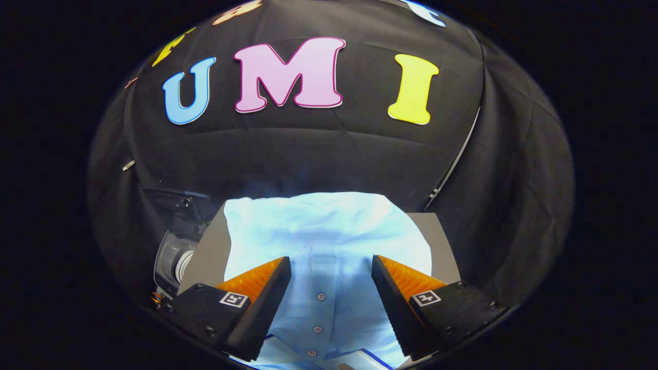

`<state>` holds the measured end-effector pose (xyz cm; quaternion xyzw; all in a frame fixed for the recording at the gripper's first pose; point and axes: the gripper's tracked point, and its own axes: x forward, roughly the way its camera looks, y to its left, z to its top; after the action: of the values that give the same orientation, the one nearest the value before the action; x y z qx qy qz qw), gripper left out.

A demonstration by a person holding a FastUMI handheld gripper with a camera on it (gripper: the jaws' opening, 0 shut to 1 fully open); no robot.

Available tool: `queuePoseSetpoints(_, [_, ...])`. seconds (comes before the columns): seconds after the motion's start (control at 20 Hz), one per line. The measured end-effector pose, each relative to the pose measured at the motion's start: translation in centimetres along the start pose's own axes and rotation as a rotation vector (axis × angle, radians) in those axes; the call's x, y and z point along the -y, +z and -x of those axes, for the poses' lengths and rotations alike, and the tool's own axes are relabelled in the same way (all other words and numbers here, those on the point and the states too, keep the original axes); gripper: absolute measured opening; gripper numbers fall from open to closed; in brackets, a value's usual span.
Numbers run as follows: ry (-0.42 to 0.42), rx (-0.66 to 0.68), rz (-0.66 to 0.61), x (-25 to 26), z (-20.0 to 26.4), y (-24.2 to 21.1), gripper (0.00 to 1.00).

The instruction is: Put the clothes into the washing machine and then close the washing machine lid.

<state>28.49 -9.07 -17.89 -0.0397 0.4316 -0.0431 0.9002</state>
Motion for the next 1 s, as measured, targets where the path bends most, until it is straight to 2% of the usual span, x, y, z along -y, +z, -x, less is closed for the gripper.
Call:
queuePoseSetpoints(0.2, [-0.021,-0.060,0.019,0.4,-1.4,-1.2,0.97])
queuePoseSetpoints(0.35, [-0.010,-0.077,0.011,0.2,-1.8,-1.5,0.97])
queuePoseSetpoints(0.5, [0.021,-0.101,0.004,-0.4,-2.0,-1.7,0.92])
queuePoseSetpoints(0.55, [0.034,-0.100,0.002,-0.6,-2.0,-1.6,0.85])
queuePoseSetpoints(0.6, [0.044,-0.095,0.003,-0.7,-2.1,-1.4,0.73])
queuePoseSetpoints(0.7, [0.063,-0.084,0.020,-1.1,-2.5,-1.6,0.26])
queuePoseSetpoints(0.75, [0.063,-0.081,0.038,-1.0,-2.3,-1.6,0.18])
queuePoseSetpoints(1.0, [0.105,-0.074,0.018,-1.7,-1.2,-1.5,0.18])
